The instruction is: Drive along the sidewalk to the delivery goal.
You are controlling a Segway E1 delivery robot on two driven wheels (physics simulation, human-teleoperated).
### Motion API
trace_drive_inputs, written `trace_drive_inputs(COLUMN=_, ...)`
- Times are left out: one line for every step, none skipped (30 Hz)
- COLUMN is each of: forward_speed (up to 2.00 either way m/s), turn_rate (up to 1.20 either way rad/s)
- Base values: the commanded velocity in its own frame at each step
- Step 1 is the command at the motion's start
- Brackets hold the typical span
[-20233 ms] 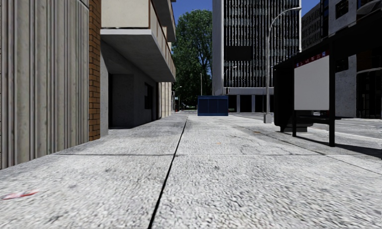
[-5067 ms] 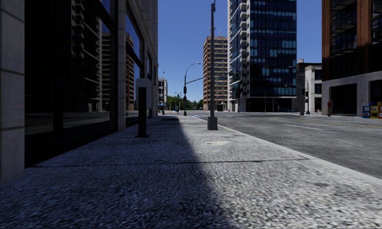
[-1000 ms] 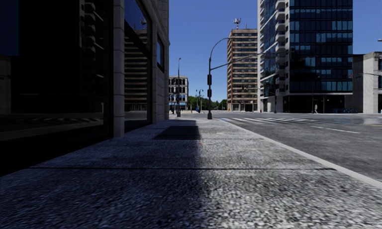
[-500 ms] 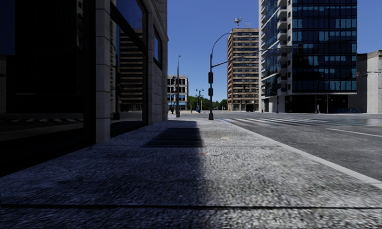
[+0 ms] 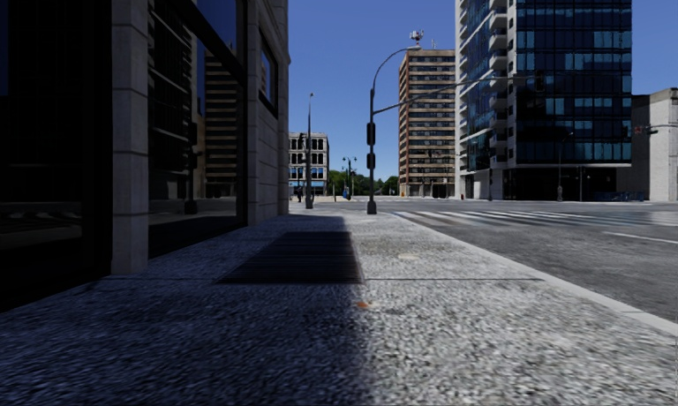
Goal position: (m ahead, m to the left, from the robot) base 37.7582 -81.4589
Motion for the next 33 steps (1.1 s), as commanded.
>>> trace_drive_inputs(forward_speed=2.0, turn_rate=0.0)
trace_drive_inputs(forward_speed=2.0, turn_rate=0.0)
trace_drive_inputs(forward_speed=2.0, turn_rate=0.0)
trace_drive_inputs(forward_speed=2.0, turn_rate=0.0)
trace_drive_inputs(forward_speed=2.0, turn_rate=0.0)
trace_drive_inputs(forward_speed=2.0, turn_rate=0.0)
trace_drive_inputs(forward_speed=2.0, turn_rate=0.0)
trace_drive_inputs(forward_speed=2.0, turn_rate=0.0)
trace_drive_inputs(forward_speed=2.0, turn_rate=0.0)
trace_drive_inputs(forward_speed=2.0, turn_rate=0.0)
trace_drive_inputs(forward_speed=2.0, turn_rate=0.0)
trace_drive_inputs(forward_speed=2.0, turn_rate=0.0)
trace_drive_inputs(forward_speed=2.0, turn_rate=0.0)
trace_drive_inputs(forward_speed=2.0, turn_rate=0.0)
trace_drive_inputs(forward_speed=2.0, turn_rate=0.0)
trace_drive_inputs(forward_speed=2.0, turn_rate=0.0)
trace_drive_inputs(forward_speed=2.0, turn_rate=0.0)
trace_drive_inputs(forward_speed=2.0, turn_rate=0.0)
trace_drive_inputs(forward_speed=2.0, turn_rate=0.0)
trace_drive_inputs(forward_speed=2.0, turn_rate=0.0)
trace_drive_inputs(forward_speed=2.0, turn_rate=0.0)
trace_drive_inputs(forward_speed=2.0, turn_rate=0.0)
trace_drive_inputs(forward_speed=2.0, turn_rate=0.0)
trace_drive_inputs(forward_speed=2.0, turn_rate=0.0)
trace_drive_inputs(forward_speed=2.0, turn_rate=0.0)
trace_drive_inputs(forward_speed=2.0, turn_rate=0.0)
trace_drive_inputs(forward_speed=2.0, turn_rate=0.0)
trace_drive_inputs(forward_speed=2.0, turn_rate=0.0)
trace_drive_inputs(forward_speed=2.0, turn_rate=0.0)
trace_drive_inputs(forward_speed=2.0, turn_rate=0.0)
trace_drive_inputs(forward_speed=2.0, turn_rate=0.0)
trace_drive_inputs(forward_speed=2.0, turn_rate=0.0)
trace_drive_inputs(forward_speed=2.0, turn_rate=0.0)
